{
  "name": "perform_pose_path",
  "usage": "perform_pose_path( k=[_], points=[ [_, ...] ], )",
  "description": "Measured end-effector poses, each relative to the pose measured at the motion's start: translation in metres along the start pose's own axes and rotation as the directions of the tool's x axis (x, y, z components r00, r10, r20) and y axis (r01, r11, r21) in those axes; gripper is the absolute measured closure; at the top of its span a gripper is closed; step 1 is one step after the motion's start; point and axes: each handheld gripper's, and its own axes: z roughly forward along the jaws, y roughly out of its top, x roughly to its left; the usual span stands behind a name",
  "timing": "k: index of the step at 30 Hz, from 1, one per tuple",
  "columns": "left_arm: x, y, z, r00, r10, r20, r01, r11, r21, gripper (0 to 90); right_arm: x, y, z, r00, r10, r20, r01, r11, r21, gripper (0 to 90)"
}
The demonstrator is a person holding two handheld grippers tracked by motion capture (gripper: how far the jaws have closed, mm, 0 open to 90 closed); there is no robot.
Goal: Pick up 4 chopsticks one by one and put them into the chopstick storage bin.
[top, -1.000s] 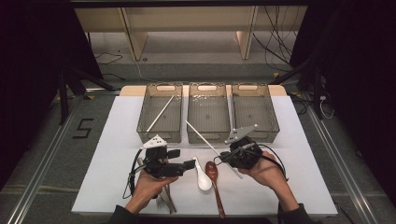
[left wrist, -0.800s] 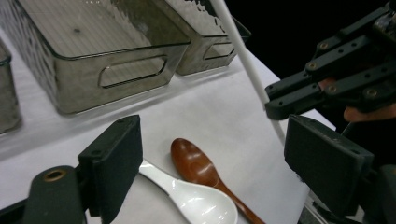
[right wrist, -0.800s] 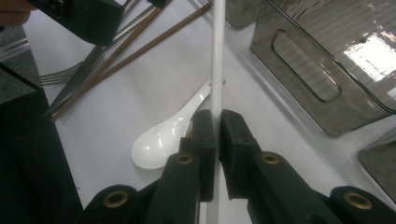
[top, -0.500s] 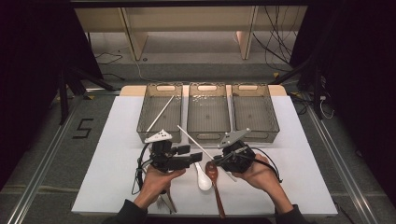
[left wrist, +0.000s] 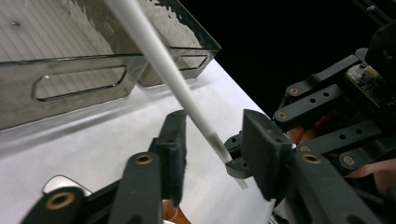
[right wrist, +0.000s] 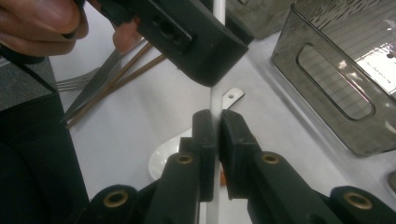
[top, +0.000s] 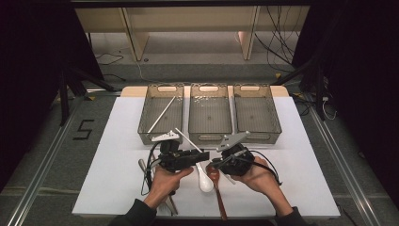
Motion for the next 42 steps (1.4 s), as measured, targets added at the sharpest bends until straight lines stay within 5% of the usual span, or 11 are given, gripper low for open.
perform_pose_path(
  k=[7, 13, 16, 19, 27, 35, 42],
  points=[
    [0.0, -0.001, 0.0, 0.9999, 0.001, 0.016, -0.001, 1.0, -0.007, 75.9, 0.001, 0.0, 0.0, 1.0, -0.002, -0.008, 0.001, 1.0, -0.011, 85.3],
    [0.002, 0.0, -0.001, 0.996, -0.052, 0.072, 0.054, 0.9984, -0.019, 82.9, 0.002, 0.0, 0.001, 1.0, -0.005, -0.007, 0.005, 1.0, -0.019, 85.0],
    [0.001, 0.001, -0.003, 0.9965, -0.04, 0.073, 0.041, 0.9991, -0.011, 84.1, 0.002, 0.0, 0.001, 0.9999, -0.008, -0.013, 0.007, 1.0, -0.026, 84.2],
    [0.0, 0.005, -0.006, 0.9989, -0.011, 0.046, 0.012, 0.9999, -0.01, 84.5, 0.001, -0.001, -0.003, 0.9998, -0.007, -0.02, 0.006, 0.999, -0.04, 82.5],
    [0.017, 0.023, -0.032, 0.9997, -0.02, 0.015, 0.02, 0.9995, -0.023, 84.6, -0.008, -0.011, -0.016, 0.9992, 0.033, -0.023, -0.035, 0.997, -0.07, 63.7],
    [0.035, 0.052, -0.066, 0.9987, -0.005, -0.051, 0.005, 1.0, -0.003, 84.6, -0.014, -0.022, -0.017, 0.9974, 0.072, -0.003, -0.072, 0.994, -0.08, 47.6],
    [0.052, 0.085, -0.098, 0.9943, -0.021, -0.105, 0.018, 0.9994, -0.031, 84.5, -0.015, -0.032, -0.019, 0.9956, 0.093, 0.011, -0.092, 0.991, -0.101, 39.4]
  ],
)
